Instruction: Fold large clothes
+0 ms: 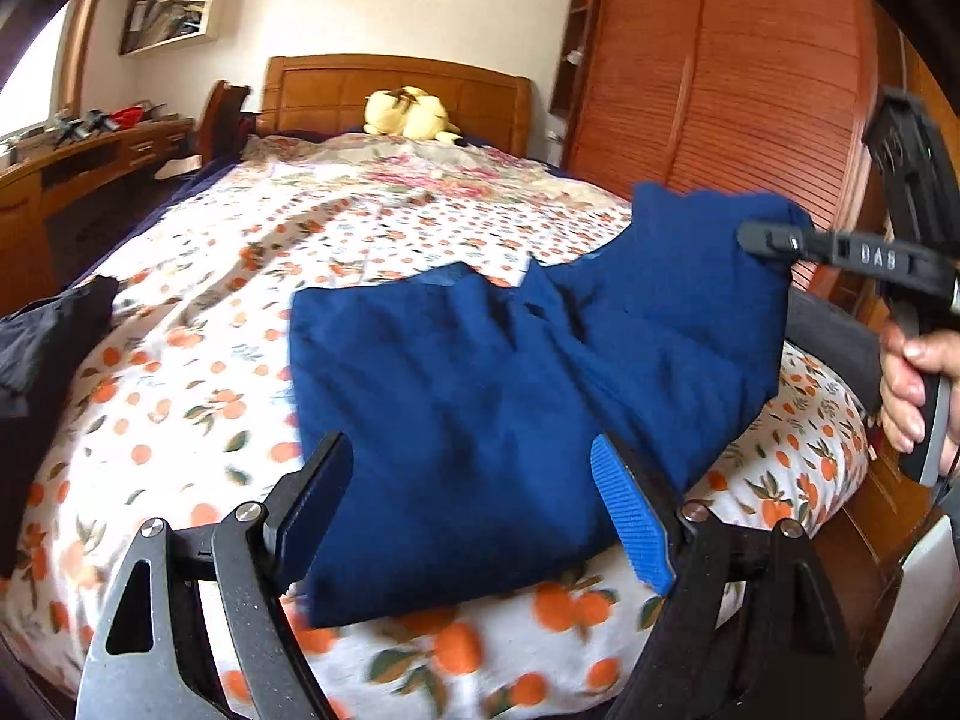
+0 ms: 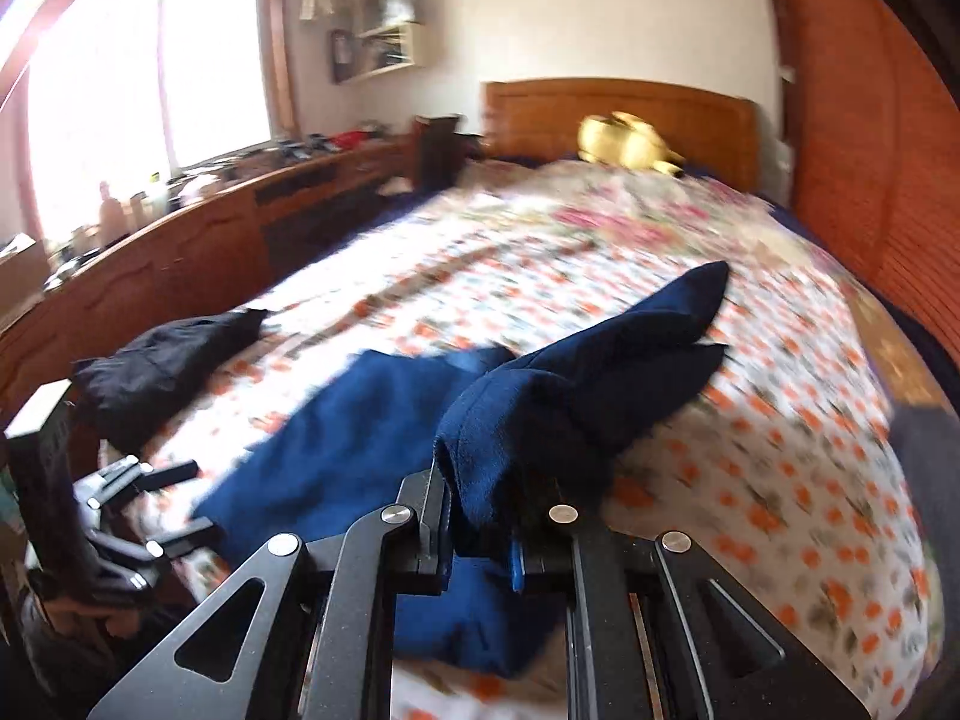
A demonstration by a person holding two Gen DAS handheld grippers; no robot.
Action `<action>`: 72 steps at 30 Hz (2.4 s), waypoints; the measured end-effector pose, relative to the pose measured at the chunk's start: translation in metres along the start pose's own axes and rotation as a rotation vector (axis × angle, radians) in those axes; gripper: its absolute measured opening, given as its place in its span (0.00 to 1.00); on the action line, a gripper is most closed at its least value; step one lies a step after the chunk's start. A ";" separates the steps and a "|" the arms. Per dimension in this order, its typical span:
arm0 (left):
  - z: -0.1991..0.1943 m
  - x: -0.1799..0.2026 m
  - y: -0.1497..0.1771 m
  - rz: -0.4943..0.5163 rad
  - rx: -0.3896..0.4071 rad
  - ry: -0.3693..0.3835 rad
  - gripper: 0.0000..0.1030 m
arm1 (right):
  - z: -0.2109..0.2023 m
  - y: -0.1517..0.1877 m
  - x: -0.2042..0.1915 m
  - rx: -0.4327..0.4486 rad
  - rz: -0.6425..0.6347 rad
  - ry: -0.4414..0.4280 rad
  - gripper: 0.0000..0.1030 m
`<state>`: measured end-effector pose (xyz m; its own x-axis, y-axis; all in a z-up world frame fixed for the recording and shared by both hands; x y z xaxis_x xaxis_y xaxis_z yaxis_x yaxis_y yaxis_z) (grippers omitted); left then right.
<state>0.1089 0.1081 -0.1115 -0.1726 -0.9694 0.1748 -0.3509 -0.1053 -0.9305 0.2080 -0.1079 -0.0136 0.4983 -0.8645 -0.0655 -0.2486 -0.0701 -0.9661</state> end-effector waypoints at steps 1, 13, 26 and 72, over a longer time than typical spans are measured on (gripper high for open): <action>-0.005 -0.006 0.000 -0.008 0.007 -0.015 0.80 | 0.006 -0.005 -0.011 0.008 -0.008 -0.025 0.13; -0.026 -0.060 0.006 -0.047 0.030 -0.149 0.80 | 0.092 0.033 -0.107 -0.131 0.002 -0.267 0.14; -0.027 -0.068 0.003 -0.064 0.059 -0.160 0.80 | 0.054 0.002 -0.104 -0.052 -0.090 -0.213 0.46; -0.005 -0.047 0.011 -0.015 -0.005 -0.103 0.06 | 0.096 0.037 -0.072 -0.142 -0.091 -0.184 0.42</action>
<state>0.1086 0.1539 -0.1287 -0.0723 -0.9853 0.1545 -0.3570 -0.1191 -0.9265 0.2429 -0.0008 -0.0689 0.6634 -0.7474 -0.0365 -0.3035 -0.2241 -0.9261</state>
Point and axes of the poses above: each gripper's, at about its wrist camera, not at the fingertips, and z roughly the way its jaws point, x to its right, y to its underside, the point moved 1 cm from there along z, roughly the way its jaws point, and after that the axes turned 14 degrees about x, right-handed, at the moved point
